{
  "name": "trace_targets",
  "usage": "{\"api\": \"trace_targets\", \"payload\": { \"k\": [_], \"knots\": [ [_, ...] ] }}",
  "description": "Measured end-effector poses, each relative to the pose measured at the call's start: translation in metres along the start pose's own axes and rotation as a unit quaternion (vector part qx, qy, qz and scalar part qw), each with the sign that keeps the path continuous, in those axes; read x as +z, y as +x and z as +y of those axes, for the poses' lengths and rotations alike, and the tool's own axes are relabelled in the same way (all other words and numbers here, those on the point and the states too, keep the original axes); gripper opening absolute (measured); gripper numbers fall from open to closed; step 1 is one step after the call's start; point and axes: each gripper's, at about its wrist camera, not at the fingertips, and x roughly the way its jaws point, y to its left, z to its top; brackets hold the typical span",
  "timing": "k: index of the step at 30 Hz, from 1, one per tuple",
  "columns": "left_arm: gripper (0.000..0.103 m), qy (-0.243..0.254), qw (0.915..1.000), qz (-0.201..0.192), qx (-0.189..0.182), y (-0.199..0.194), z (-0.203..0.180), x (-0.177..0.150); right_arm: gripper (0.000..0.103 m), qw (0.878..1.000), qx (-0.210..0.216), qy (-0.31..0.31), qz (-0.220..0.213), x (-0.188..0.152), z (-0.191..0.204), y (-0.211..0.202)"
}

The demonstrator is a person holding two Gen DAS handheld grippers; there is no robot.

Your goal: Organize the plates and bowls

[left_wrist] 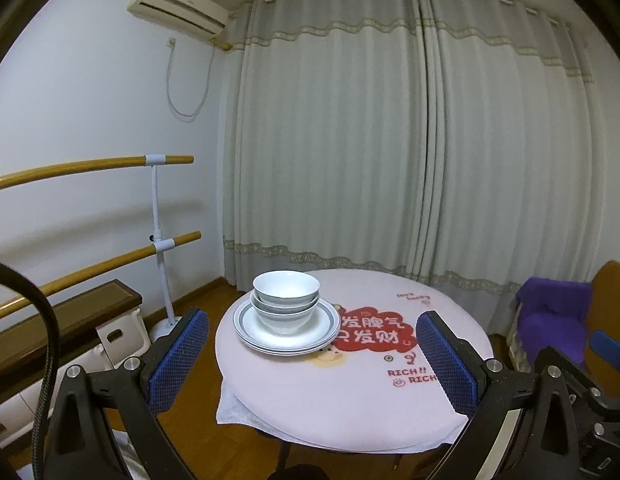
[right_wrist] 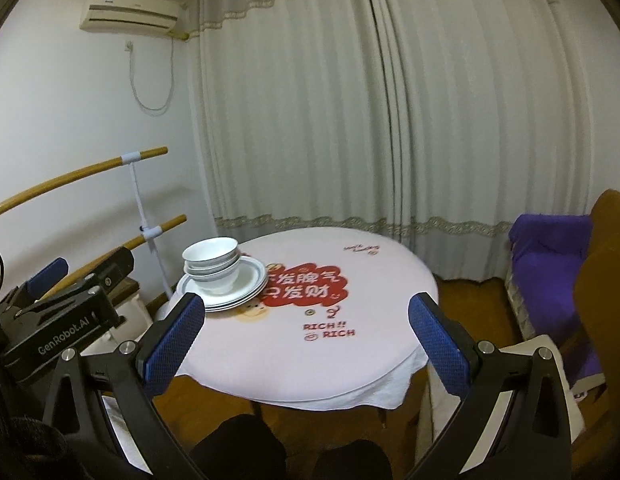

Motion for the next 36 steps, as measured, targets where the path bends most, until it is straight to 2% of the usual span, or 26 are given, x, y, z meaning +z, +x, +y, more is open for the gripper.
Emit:
{"api": "trace_targets", "payload": {
  "k": [6,15,23,27,36],
  "knots": [
    [0.102,0.001,1.0000,-0.009,0.002,-0.004,-0.007,-0.012,0.103,1.000,0.005,-0.003,-0.005,-0.004,-0.004,-0.001],
    [0.102,0.015,0.9997,-0.021,-0.001,0.000,-0.030,-0.011,0.103,1.000,0.003,-0.006,-0.011,-0.004,-0.014,-0.004],
    [0.102,0.028,0.9992,-0.018,0.020,0.009,-0.054,-0.017,0.103,1.000,0.004,-0.005,-0.015,-0.005,-0.036,0.000],
    [0.102,0.021,0.9993,-0.004,0.030,0.019,-0.069,-0.006,0.103,1.000,0.008,-0.012,-0.011,0.002,-0.044,0.004],
    [0.102,0.006,0.9982,0.005,0.060,0.045,-0.113,0.037,0.103,0.999,0.021,-0.048,-0.008,0.047,-0.066,0.023]
  ]
}}
